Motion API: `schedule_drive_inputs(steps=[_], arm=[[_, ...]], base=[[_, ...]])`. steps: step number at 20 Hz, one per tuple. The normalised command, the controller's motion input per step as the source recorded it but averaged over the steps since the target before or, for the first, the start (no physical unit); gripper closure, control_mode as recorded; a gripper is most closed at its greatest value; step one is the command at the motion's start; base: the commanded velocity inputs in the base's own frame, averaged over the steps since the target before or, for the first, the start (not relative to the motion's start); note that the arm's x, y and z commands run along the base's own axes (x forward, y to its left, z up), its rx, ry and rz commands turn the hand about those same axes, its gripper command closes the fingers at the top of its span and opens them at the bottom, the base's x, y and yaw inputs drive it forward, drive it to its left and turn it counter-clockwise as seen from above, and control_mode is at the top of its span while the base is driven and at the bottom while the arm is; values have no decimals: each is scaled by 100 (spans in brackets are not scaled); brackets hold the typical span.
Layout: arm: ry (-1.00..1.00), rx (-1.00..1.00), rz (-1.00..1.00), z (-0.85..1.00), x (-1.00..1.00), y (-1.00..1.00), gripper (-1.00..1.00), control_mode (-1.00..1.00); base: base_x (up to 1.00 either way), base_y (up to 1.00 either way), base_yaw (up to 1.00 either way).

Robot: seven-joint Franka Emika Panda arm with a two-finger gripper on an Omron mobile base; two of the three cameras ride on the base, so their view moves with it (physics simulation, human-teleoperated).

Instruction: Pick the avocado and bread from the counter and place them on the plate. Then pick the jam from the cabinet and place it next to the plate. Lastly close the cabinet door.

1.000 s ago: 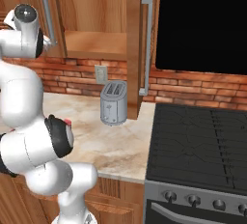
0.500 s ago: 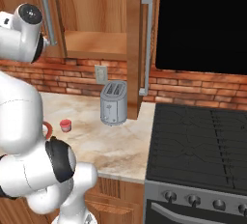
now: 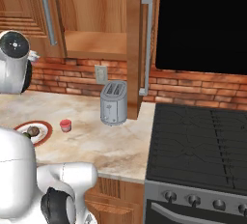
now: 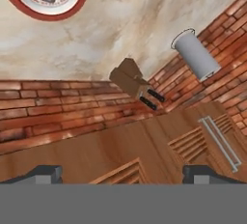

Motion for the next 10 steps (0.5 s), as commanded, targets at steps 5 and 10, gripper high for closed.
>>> schedule_drive_inputs(steps=[5,10], arm=[[8,9,-20,13,-75,-38,-100,-100],[32,19,-23,9,-70,-51,-100,-100]], base=[[0,0,0],[0,0,0]])
